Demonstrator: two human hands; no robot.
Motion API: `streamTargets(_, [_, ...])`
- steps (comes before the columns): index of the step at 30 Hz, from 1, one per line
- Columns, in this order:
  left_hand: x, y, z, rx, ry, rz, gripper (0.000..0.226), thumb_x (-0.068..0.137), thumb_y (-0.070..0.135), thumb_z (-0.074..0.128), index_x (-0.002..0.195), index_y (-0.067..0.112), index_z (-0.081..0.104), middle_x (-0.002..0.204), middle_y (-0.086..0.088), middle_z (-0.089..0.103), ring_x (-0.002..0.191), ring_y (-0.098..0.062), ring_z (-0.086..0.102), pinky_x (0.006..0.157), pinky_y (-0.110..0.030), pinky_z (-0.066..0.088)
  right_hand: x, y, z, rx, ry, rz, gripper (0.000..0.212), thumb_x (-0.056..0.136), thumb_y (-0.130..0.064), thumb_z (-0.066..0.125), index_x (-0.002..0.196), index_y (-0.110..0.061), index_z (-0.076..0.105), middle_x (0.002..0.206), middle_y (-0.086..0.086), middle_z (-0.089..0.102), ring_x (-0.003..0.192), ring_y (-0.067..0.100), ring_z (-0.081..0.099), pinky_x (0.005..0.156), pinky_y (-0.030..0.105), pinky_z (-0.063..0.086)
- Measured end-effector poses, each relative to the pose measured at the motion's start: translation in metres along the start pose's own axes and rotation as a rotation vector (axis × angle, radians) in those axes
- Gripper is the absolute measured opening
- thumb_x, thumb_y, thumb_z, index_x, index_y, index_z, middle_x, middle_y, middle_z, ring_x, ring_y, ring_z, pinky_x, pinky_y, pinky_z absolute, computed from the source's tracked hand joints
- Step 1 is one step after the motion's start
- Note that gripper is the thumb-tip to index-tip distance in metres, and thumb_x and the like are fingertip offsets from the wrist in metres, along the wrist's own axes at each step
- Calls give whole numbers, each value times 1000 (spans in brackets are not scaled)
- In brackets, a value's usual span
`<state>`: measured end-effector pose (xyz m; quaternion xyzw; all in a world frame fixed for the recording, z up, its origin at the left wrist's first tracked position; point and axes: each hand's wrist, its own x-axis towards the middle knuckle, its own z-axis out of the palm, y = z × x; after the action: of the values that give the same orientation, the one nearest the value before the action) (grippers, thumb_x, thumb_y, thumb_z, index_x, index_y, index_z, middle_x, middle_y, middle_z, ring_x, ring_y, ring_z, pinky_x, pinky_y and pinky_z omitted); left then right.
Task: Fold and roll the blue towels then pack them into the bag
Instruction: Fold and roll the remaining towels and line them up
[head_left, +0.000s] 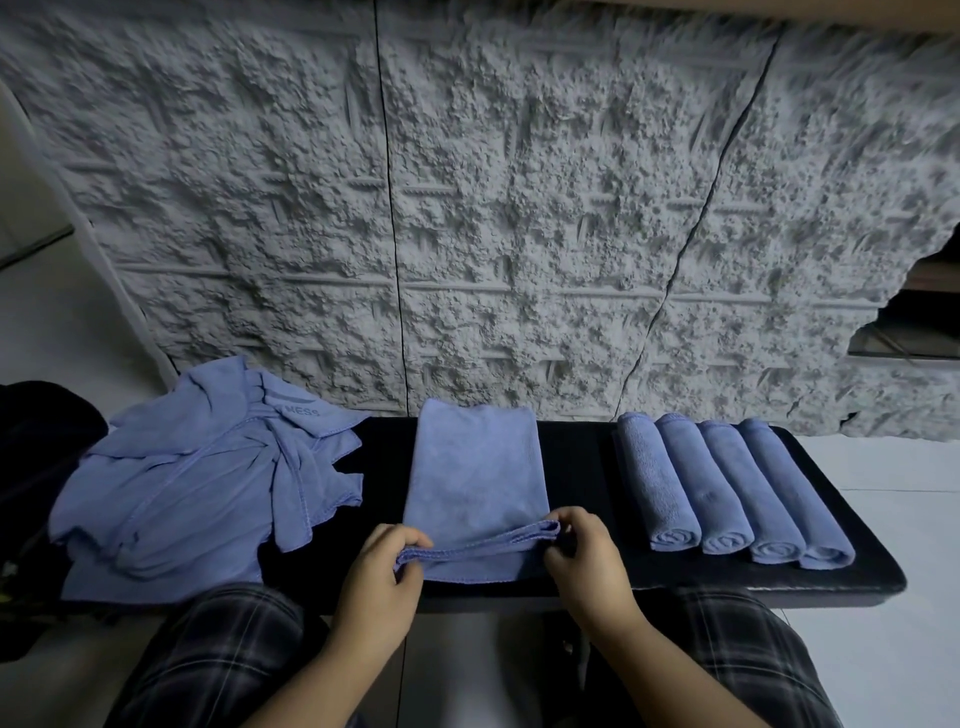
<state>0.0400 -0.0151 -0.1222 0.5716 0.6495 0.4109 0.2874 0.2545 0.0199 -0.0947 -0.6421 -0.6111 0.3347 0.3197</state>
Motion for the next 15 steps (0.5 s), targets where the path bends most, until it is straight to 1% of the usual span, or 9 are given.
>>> streamTargets(2, [-2, -1, -1, 119, -32, 65, 42, 79, -8, 54, 75, 34, 51, 91, 15, 51, 80, -9, 54, 69, -23, 46, 0, 3, -2, -56, -42, 43, 27, 77, 3, 55, 86, -23, 55, 92, 1, 54, 78, 7, 51, 64, 7, 37])
streamTargets(4, [-4, -3, -2, 214, -50, 97, 42, 77, -5, 56, 74, 35, 46, 89, 15, 48, 73, -11, 53, 67, -28, 48, -1, 5, -6, -141, -108, 64, 26, 79, 2, 54, 90, -21, 51, 91, -1, 48, 77, 5, 44, 65, 4, 36])
streamTargets(5, [-4, -4, -2, 247, -50, 104, 39, 76, -4, 58, 75, 33, 47, 90, 15, 46, 69, -10, 52, 65, -30, 49, -2, 6, -8, -186, -139, 70, 26, 79, 2, 51, 91, -21, 50, 92, -1, 45, 76, 6, 43, 65, 4, 36])
streamTargets(8, [-5, -6, -2, 318, -94, 149, 30, 74, -1, 62, 78, 26, 50, 88, 17, 43, 69, -7, 50, 63, -28, 48, -5, 6, -10, -338, -189, 74, 29, 80, 4, 43, 98, -19, 50, 100, 1, 41, 72, 13, 46, 68, 14, 41])
streamTargets(10, [-6, -10, -1, 377, -172, 208, 35, 71, 3, 65, 75, 30, 44, 82, 18, 40, 71, -6, 48, 62, -23, 44, -7, 6, -12, -473, -216, 47, 34, 82, 4, 39, 108, -14, 52, 104, 3, 40, 73, 19, 49, 76, 25, 46])
streamTargets(12, [-8, -16, 0, 464, -222, 309, 44, 60, 14, 76, 73, 32, 37, 76, 18, 39, 70, -7, 46, 58, -19, 40, -10, 5, -12, -635, -261, 39, 37, 84, 2, 38, 116, -13, 49, 111, 6, 42, 89, 24, 53, 82, 29, 46])
streamTargets(13, [-9, -17, 0, 523, -236, 356, 52, 52, 25, 83, 72, 32, 34, 73, 18, 39, 69, -6, 44, 55, -18, 38, -13, 1, -11, -742, -254, 28, 36, 84, 0, 40, 117, -12, 48, 114, 7, 43, 98, 26, 51, 84, 31, 46])
streamTargets(14, [-9, -16, -1, 597, -248, 397, 60, 44, 37, 86, 71, 32, 33, 71, 18, 40, 68, -6, 42, 54, -17, 37, -16, -1, -8, -835, -170, -47, 34, 80, -2, 46, 112, -12, 51, 111, 8, 46, 100, 27, 50, 81, 35, 46])
streamTargets(15, [-9, -14, 0, 670, -259, 431, 64, 38, 46, 86, 71, 33, 32, 71, 17, 41, 68, -6, 40, 54, -17, 36, -18, -2, -3, -892, -71, -144, 30, 71, -4, 53, 100, -11, 57, 101, 8, 50, 92, 29, 52, 71, 39, 48])
